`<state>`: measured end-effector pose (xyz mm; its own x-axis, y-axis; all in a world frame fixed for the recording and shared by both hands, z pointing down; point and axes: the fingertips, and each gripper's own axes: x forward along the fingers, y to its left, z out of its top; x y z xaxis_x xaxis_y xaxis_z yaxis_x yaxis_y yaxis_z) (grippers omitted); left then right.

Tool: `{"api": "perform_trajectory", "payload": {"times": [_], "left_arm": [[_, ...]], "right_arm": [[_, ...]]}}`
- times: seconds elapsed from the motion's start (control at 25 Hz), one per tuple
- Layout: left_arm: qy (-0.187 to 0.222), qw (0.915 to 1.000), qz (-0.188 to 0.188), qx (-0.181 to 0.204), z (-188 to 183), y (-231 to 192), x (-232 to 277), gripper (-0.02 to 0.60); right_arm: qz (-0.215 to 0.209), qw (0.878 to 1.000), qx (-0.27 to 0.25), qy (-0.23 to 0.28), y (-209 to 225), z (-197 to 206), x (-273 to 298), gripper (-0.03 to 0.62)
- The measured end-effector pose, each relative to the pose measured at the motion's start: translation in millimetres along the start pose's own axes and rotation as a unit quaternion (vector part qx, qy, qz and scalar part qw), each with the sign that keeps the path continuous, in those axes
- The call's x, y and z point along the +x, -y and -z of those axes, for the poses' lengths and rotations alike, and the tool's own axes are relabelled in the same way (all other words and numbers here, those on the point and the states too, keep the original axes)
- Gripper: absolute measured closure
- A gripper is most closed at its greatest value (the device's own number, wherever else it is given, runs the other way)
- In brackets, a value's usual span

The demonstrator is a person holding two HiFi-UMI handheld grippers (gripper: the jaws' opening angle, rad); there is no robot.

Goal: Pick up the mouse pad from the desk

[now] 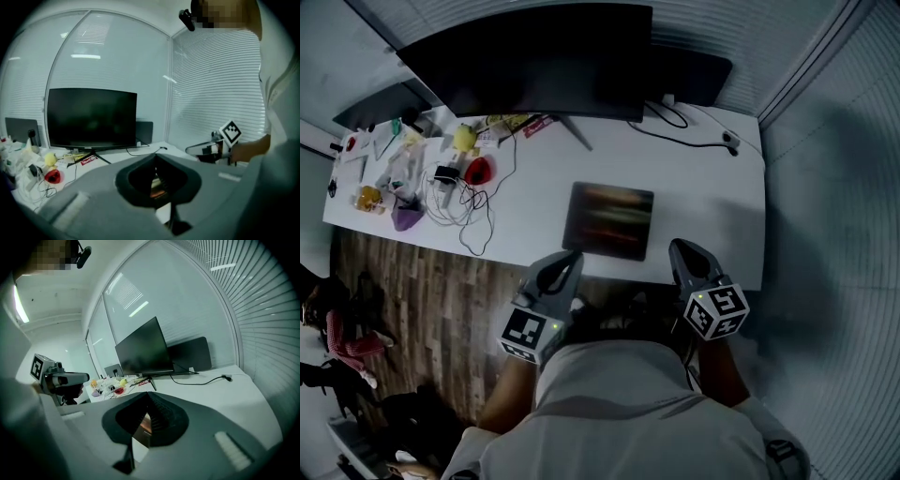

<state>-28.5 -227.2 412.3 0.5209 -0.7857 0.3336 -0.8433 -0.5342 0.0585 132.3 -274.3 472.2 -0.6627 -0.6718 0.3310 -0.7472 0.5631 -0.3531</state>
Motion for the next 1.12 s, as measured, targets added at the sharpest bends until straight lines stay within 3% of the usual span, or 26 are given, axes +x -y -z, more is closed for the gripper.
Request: {"api": "perform_trajectory", "payload": {"times": [0.24, 0.36, 0.48, 0.56, 0.68, 0.8, 1.0, 1.12], "left_arm": [[-0.014, 0.9992, 0.013, -0.034, 33.9, -54.6, 13.9, 0.580], [-0.052, 0.9975, 0.027, -0.040, 65.7, -82.7, 23.1, 0.580], [-0.106, 0.9936, 0.034, -0.017, 101.3, -100.9, 36.7, 0.580], [-0.137, 0.9900, 0.033, -0.008, 122.8, -112.8, 45.5, 0.580], [-0.206, 0.9777, 0.040, 0.001, 159.9, -124.8, 58.2, 0.575], [-0.272, 0.9605, 0.060, 0.010, 195.2, -127.2, 69.8, 0.397], [-0.352, 0.9314, 0.082, 0.040, 235.8, -125.4, 79.6, 0.337], [-0.379, 0.9207, 0.082, 0.045, 246.5, -117.1, 91.5, 0.331]], "right_arm": [[0.039, 0.995, -0.077, -0.053, -17.2, 16.2, 42.1, 0.589], [0.058, 0.990, -0.082, -0.103, -21.1, 40.5, 64.2, 0.589], [0.078, 0.981, -0.073, -0.160, -14.7, 70.9, 83.8, 0.587], [0.082, 0.973, -0.071, -0.202, -11.2, 93.7, 97.0, 0.497], [0.084, 0.959, -0.070, -0.261, -7.9, 126.2, 112.8, 0.400], [0.085, 0.945, -0.067, -0.308, -4.1, 153.1, 122.8, 0.351], [0.101, 0.924, -0.057, -0.364, 4.5, 188.8, 132.7, 0.282], [0.112, 0.919, -0.053, -0.375, 22.0, 202.8, 133.6, 0.269]]}}
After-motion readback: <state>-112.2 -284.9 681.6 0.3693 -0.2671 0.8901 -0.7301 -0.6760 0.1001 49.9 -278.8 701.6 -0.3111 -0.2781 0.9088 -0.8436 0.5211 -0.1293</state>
